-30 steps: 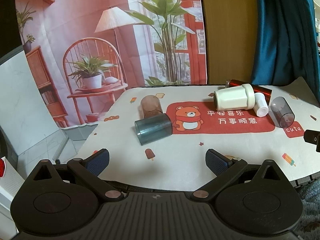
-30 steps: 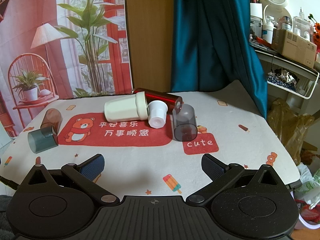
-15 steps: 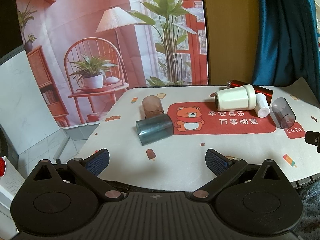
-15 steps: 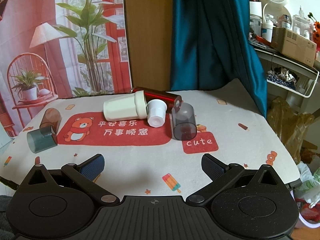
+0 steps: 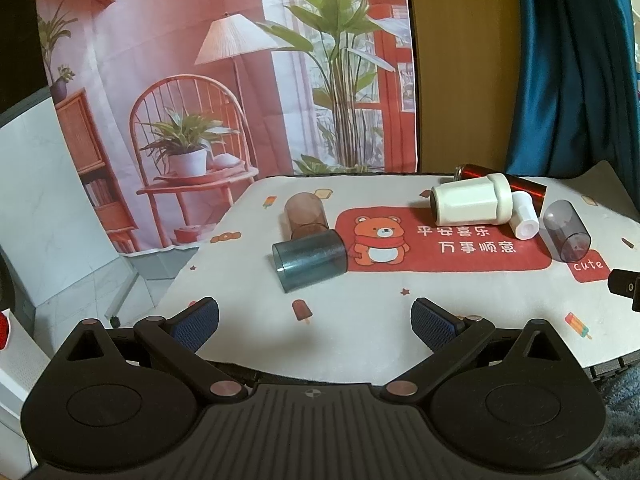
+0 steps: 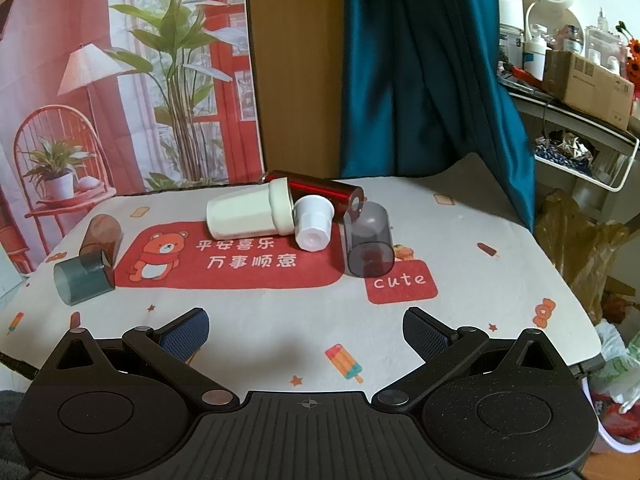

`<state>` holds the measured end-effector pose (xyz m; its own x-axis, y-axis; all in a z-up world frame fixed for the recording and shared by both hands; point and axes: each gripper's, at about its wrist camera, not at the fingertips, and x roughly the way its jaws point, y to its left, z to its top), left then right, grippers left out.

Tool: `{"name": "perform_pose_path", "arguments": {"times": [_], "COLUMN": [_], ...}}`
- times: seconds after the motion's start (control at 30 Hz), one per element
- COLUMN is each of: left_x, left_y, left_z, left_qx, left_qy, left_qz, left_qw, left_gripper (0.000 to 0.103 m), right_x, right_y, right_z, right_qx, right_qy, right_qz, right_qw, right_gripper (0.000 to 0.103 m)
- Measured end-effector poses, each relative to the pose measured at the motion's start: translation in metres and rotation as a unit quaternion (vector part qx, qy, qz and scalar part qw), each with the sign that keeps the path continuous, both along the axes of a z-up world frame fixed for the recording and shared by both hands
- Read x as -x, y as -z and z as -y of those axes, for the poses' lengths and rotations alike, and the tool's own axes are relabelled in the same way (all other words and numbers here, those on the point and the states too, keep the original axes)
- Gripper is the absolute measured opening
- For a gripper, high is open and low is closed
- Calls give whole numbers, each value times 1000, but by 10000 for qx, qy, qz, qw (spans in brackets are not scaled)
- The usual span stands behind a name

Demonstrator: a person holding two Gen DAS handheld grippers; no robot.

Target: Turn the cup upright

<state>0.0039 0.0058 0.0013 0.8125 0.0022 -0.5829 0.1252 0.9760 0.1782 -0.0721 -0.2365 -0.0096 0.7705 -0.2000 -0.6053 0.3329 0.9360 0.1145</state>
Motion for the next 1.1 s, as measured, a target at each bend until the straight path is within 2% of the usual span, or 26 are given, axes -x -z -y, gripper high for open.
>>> {"name": "perform_pose_path", "arguments": {"times": [1.1], "left_x": [2], "left_y": [3], "left_z": [3], "left_qx": [-24], "left_qy": [18], "left_qz": [-5], "left_qw": [10000], "left_gripper": [103], "right_x": [0], "right_y": [0], "right_z": [0], "right_qx": [-5], "right_qy": [-2], "right_qz": [2], "right_qw": [10000], "right_gripper": [103]}}
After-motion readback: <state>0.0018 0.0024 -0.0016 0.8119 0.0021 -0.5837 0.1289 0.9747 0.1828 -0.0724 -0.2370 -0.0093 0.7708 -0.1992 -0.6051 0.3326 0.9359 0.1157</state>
